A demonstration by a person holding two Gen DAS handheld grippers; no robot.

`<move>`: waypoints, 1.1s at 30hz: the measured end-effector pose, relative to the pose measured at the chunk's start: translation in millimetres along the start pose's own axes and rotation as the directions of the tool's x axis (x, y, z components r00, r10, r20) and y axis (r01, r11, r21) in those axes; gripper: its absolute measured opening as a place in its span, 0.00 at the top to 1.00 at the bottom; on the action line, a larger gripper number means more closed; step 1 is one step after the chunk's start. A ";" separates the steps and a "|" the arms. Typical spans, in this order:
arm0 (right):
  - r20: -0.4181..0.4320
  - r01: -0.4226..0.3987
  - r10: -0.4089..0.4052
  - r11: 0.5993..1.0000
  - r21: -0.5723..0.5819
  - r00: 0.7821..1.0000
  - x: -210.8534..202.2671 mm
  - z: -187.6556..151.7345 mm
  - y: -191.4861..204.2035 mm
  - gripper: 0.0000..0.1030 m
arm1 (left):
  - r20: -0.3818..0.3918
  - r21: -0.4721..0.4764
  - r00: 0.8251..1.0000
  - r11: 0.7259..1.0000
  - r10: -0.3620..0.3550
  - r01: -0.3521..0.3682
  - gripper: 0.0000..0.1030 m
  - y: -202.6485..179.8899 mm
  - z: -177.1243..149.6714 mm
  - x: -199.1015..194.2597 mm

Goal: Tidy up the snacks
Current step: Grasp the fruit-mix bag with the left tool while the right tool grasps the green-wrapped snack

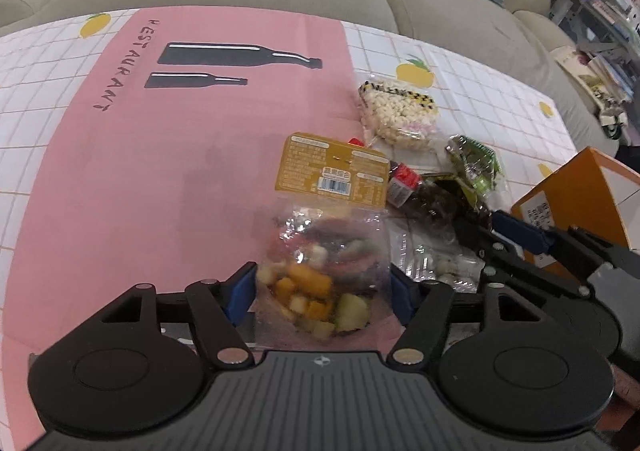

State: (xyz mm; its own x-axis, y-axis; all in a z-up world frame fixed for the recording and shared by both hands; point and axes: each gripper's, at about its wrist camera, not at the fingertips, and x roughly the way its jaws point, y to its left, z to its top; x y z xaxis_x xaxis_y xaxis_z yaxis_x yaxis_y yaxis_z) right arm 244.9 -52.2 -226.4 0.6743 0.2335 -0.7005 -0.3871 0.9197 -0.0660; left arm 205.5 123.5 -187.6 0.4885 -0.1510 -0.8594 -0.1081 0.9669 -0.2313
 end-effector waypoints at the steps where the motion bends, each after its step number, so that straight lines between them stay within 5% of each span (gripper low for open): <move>1: 0.003 0.001 -0.001 1.000 -0.004 1.000 -1.8 -0.9 0.4 0.71 | 0.003 -0.001 1.000 1.000 -0.004 0.004 0.30 0.1 -0.1 -0.5; 13: 0.050 -0.034 0.032 0.998 0.043 0.998 -49.5 0.8 -0.7 0.74 | 0.060 -0.062 0.998 0.998 -0.002 0.005 0.34 0.7 -18.5 -31.3; 14: 0.052 -0.044 0.041 0.997 0.059 0.998 -54.5 0.9 -1.5 0.96 | 0.054 -0.061 0.999 0.998 -0.001 0.004 0.34 -0.2 -20.1 -35.0; 15: 0.054 -0.064 0.060 0.995 0.072 0.997 -59.9 1.1 -2.1 1.00 | 0.050 -0.063 0.999 0.998 0.000 0.004 0.34 -1.1 -22.3 -39.4; 25: 0.032 -0.062 0.061 0.998 0.020 0.998 -93.9 -22.1 9.5 1.00 | 0.036 -0.051 0.999 0.998 0.027 -0.025 0.34 -10.8 -46.0 -62.3; 28: 0.042 -0.062 0.063 0.998 -0.021 0.997 -91.9 -25.8 8.9 0.97 | 0.043 -0.036 0.998 0.999 0.038 -0.037 0.34 -14.3 -44.5 -62.0; 30: 0.047 -0.045 0.047 0.998 -0.051 0.998 -86.8 -25.4 7.8 0.70 | 0.048 -0.032 0.998 0.999 0.038 -0.037 0.34 -16.7 -42.4 -60.4; 33: 0.062 -0.038 0.043 0.997 -0.068 0.997 -75.2 -20.0 5.0 0.57 | 0.049 -0.020 0.998 0.999 0.040 -0.039 0.34 -19.8 -38.3 -54.3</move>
State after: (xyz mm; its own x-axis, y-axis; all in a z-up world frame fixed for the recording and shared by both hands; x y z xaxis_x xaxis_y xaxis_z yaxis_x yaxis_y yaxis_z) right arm 179.6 -71.5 -188.2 0.6950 0.2917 -0.6571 -0.4545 0.8865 -0.0872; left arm 147.9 104.7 -153.8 0.5259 -0.1015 -0.8445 -0.1446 0.9677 -0.2064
